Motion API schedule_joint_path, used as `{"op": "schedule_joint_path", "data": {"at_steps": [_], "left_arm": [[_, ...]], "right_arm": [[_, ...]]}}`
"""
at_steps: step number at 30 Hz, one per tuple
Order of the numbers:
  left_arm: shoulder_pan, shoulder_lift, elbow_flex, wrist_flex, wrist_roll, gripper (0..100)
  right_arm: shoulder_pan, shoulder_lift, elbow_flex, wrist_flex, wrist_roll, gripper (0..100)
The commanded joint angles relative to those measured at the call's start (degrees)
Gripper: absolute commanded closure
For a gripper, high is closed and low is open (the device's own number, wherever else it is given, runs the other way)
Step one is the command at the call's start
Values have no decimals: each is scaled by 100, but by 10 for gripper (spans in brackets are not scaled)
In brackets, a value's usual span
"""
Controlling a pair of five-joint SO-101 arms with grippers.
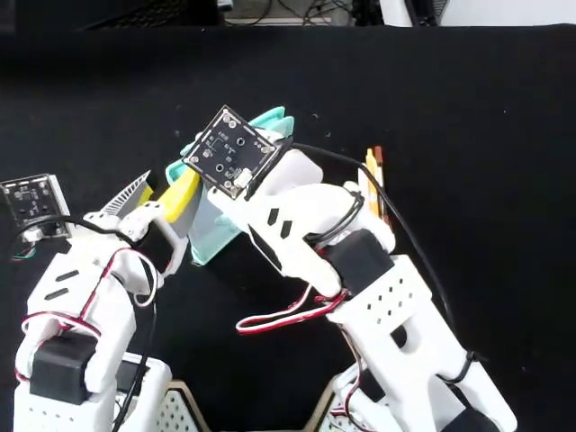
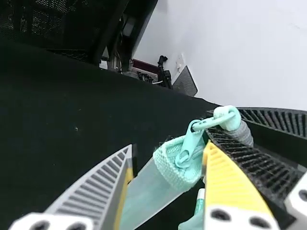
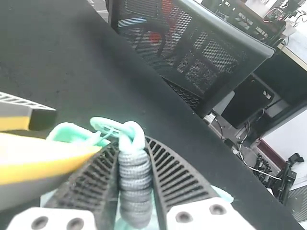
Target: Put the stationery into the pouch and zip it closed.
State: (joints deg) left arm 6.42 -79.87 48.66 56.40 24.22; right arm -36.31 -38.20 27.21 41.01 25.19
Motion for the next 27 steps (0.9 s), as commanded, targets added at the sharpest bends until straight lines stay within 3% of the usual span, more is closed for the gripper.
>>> {"op": "schedule_joint_path", "data": {"at_steps": [1, 8, 27], "left_arm": [[-40, 26, -48, -114, 18, 762], [-602, -105, -145, -114, 44, 762], [-365, -993, 558, -167, 26, 762]], "right_arm": [[-35, 163, 48, -35, 44, 986], [-35, 163, 40, -35, 53, 986], [273, 163, 13, -44, 53, 986]]}}
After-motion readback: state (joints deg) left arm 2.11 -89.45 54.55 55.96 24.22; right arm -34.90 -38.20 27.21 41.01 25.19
